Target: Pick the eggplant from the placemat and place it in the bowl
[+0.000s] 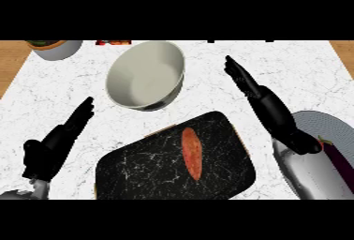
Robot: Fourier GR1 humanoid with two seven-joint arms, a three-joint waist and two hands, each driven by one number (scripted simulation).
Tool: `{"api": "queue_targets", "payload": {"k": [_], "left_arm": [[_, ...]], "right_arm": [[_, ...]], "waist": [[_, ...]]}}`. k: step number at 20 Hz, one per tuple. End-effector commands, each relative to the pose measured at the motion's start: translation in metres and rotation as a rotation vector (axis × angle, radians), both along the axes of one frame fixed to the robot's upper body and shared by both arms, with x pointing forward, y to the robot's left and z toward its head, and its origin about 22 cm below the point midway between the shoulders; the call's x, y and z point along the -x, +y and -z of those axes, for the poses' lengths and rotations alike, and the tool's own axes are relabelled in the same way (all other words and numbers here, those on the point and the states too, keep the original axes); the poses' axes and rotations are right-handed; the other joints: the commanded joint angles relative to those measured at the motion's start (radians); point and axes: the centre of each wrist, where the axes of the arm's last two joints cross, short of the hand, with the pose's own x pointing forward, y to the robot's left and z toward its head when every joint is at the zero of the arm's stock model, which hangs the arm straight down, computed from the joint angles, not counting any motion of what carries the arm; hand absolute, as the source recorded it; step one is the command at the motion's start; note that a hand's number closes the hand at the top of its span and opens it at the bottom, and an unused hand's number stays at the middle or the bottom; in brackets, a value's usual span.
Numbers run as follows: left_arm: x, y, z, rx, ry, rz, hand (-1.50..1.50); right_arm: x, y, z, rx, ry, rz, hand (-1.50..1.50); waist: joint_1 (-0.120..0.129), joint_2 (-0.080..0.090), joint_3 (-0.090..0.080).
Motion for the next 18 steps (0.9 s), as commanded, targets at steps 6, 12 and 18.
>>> {"api": "queue_targets", "payload": {"k": [6,12,18], "left_arm": [[-0.014,0.027,-0.017,0.069,-0.028,-0.174,0.00],[-0.032,0.032,-0.014,0.139,0.036,-0.117,0.00],[-0.042,0.025,-0.007,0.133,0.040,-0.096,0.00]], "right_arm": [[0.045,-0.172,0.057,0.021,0.434,0.692,1.50],[0.110,-0.200,0.093,0.328,0.191,0.796,-1.50],[0.119,-0.165,0.029,0.421,0.040,0.806,-1.50]], "waist": [[-0.084,0.010,-0.018],[-0.037,0.008,-0.018],[-0.020,0.006,-0.021]]}}
